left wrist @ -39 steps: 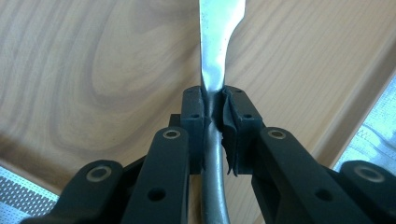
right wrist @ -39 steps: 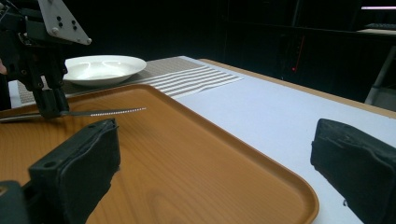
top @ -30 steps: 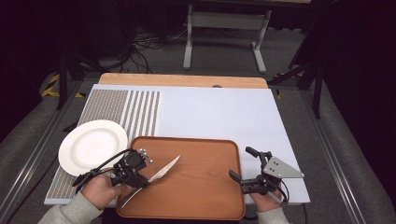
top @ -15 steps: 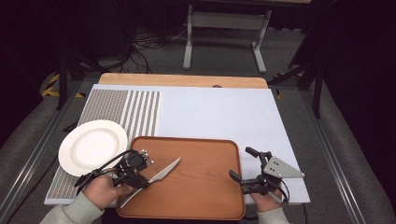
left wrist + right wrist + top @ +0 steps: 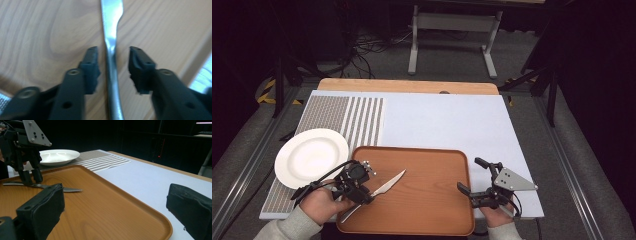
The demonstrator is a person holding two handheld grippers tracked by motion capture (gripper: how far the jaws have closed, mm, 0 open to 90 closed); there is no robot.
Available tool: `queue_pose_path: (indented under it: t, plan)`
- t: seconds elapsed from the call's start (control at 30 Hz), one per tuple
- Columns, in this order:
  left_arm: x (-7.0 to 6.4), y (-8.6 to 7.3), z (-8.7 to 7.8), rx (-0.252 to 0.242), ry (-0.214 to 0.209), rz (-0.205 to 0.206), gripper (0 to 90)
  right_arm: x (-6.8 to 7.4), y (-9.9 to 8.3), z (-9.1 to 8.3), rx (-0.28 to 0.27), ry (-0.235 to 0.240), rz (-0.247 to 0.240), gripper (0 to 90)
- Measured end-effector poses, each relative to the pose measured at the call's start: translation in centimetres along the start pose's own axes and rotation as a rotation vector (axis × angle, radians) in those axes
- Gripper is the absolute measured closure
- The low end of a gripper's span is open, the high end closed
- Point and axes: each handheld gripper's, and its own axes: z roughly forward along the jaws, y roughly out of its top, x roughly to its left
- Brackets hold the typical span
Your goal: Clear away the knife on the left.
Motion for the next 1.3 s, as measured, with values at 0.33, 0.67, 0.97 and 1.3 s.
queue_pose_path:
  t: [0.33, 0.67, 0.97, 1.3]
  plan:
    - [-0.9, 0.3, -0.9, -0.106, 0.013, 0.104, 41.4, 0.0, 0.0, 0.0, -0.003, -0.002, 0.001, 2.1]
    - [-2.1, 0.9, -0.4, -0.146, 0.078, 0.243, 89.5, 0.0, 0.0, 0.0, -0.003, -0.002, 0.002, 2.1]
    - [-2.1, 1.5, 0.7, -0.087, 0.111, 0.342, 89.8, 0.0, 0.0, 0.0, -0.005, -0.002, -0.001, 2.1]
    - [-2.2, 1.7, 1.6, -0.015, 0.125, 0.381, 89.9, 0.0, 0.0, -0.1, -0.007, -0.006, -0.004, 2.1]
